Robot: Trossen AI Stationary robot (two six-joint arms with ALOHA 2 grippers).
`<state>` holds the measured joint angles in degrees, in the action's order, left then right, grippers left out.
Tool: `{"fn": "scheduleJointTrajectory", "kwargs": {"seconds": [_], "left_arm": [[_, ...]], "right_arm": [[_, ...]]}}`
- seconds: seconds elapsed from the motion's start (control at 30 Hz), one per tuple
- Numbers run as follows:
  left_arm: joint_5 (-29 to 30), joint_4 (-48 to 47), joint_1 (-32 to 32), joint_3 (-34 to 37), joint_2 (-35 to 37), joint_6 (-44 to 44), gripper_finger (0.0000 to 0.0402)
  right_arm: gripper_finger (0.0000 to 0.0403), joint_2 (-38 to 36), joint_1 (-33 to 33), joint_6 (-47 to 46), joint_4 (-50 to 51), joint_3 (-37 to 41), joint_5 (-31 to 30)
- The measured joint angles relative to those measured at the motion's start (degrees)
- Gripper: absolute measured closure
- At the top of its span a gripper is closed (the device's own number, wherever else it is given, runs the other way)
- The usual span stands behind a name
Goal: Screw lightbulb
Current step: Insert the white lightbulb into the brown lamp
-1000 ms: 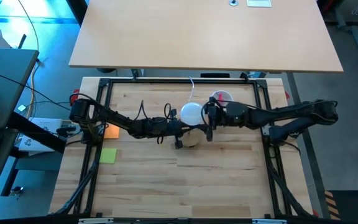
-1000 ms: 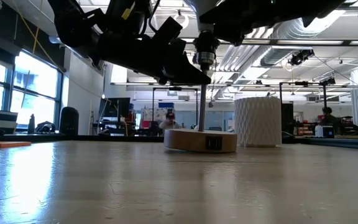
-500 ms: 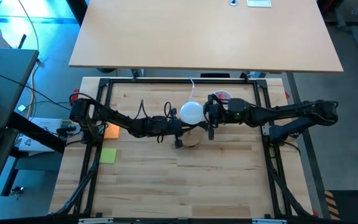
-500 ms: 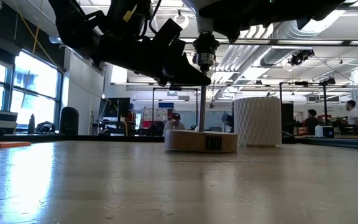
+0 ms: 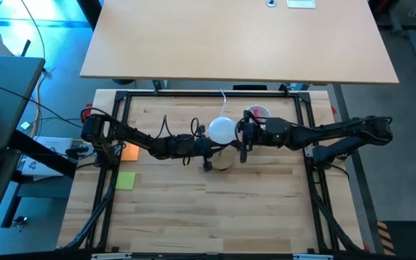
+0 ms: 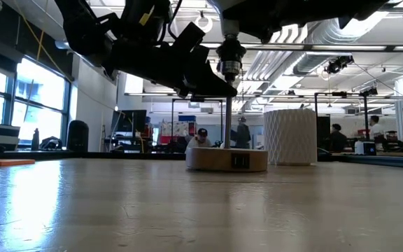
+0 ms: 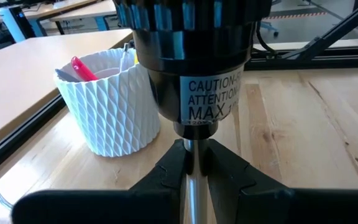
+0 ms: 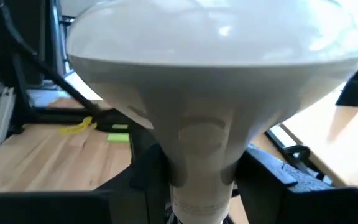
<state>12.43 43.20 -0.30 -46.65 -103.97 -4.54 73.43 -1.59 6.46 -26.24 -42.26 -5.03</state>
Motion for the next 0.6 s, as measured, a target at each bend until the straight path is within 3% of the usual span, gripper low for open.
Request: {"fn": "scheduleJointTrajectory", "kwargs": {"seconds": [0.27, 0.4, 0.6], "left_arm": [[-0.17, 0.28, -0.02, 0.00, -0.02, -0.59, 0.0366], [-0.10, 0.48, -0.11, 0.00, -0.04, -0.64, 0.0366], [-0.12, 1.18, -0.02, 0.02, -0.11, -0.68, 0.0366]], "right_arm": [[0.0257, 1.44, 3.33, -2.94, -23.11, 9.56, -9.36], [0.0257, 1.88, 3.34, -6.59, -32.11, 13.59, -8.50], [0.0257, 3.75, 3.36, -6.98, -32.69, 12.72, -5.25]]}}
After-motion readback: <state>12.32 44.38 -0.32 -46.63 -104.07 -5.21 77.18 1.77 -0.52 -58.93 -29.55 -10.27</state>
